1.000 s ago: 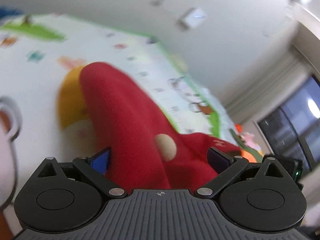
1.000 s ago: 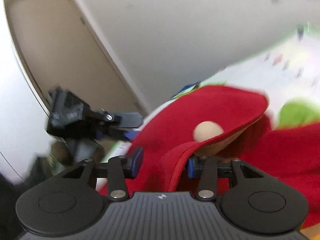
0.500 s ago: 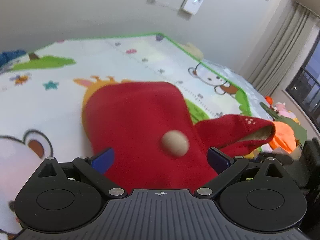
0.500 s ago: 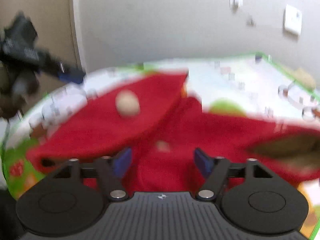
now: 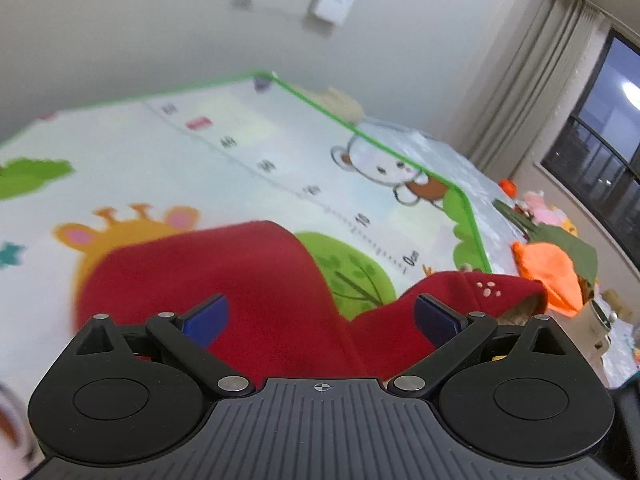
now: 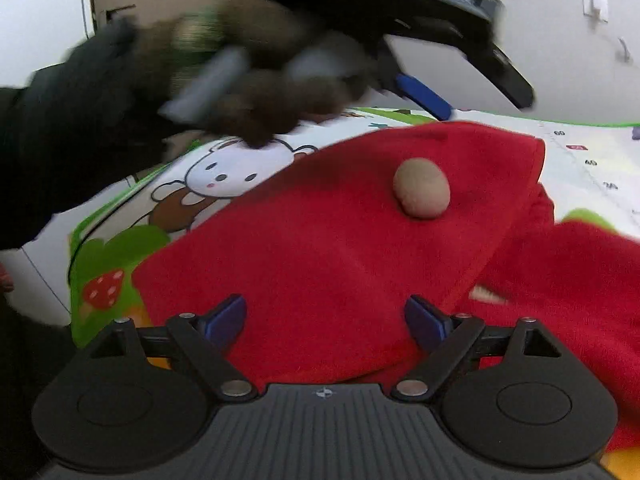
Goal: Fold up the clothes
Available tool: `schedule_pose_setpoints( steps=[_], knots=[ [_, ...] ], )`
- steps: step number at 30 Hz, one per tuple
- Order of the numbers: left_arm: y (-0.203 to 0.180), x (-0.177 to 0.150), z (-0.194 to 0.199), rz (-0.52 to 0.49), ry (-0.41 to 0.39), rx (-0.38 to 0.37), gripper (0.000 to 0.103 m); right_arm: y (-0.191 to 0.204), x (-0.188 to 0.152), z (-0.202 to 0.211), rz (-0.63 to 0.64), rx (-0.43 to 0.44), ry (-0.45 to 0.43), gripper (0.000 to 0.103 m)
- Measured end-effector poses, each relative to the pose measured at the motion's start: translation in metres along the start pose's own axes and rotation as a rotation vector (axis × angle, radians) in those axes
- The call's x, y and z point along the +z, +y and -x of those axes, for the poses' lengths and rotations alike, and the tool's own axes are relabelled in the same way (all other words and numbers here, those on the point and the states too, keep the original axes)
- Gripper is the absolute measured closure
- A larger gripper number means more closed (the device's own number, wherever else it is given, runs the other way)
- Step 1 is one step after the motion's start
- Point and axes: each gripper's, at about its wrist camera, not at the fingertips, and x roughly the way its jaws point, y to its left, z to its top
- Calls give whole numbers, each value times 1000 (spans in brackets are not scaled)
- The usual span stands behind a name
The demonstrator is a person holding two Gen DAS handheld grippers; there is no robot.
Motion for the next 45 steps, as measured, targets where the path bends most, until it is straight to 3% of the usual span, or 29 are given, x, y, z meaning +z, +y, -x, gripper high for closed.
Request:
schedule_pose_setpoints(
  steps=[5, 7, 14, 17, 20, 29, 33, 36, 37, 41, 43, 45],
  knots=[
    [9, 11, -73, 40, 98, 97, 2, 7, -11, 1, 23, -23, -24, 13],
    [10, 13, -89, 26, 100, 140, 2, 8, -9, 5, 13, -14, -30, 11],
    [11, 8, -89, -4, 97, 151, 2, 18, -3, -7, 32, -9, -35, 2],
    [11, 7, -89, -6, 92, 156, 2, 8, 5, 12, 5, -34, -37, 1],
    [8, 8, -89, -19, 88, 167, 1, -5, 13, 39, -6, -153, -66, 0],
    [-4, -5, -48, -108, -48, 97, 1, -73, 10, 137, -102, -859, -52, 0],
    [-33, -17, -37, -232, -60, 75, 1, -113, 2, 139, -230, -940, -4, 0],
    [-59, -26, -34, -327, -59, 79, 1, -138, 1, 121, -148, -1043, 153, 0],
    [-67, -29, -32, -354, -60, 83, 1, -138, 6, 124, -115, -1085, 147, 0],
    [-99, -38, -16, -444, -92, 54, 1, -98, 58, 164, -78, -1040, -166, 0],
    [-117, -41, -13, -476, -104, 15, 1, -80, 75, 170, -2, -1028, -232, 0],
    [-136, -43, -14, -510, -111, -24, 1, -69, 83, 163, 63, -1030, -232, 0]
  ],
)
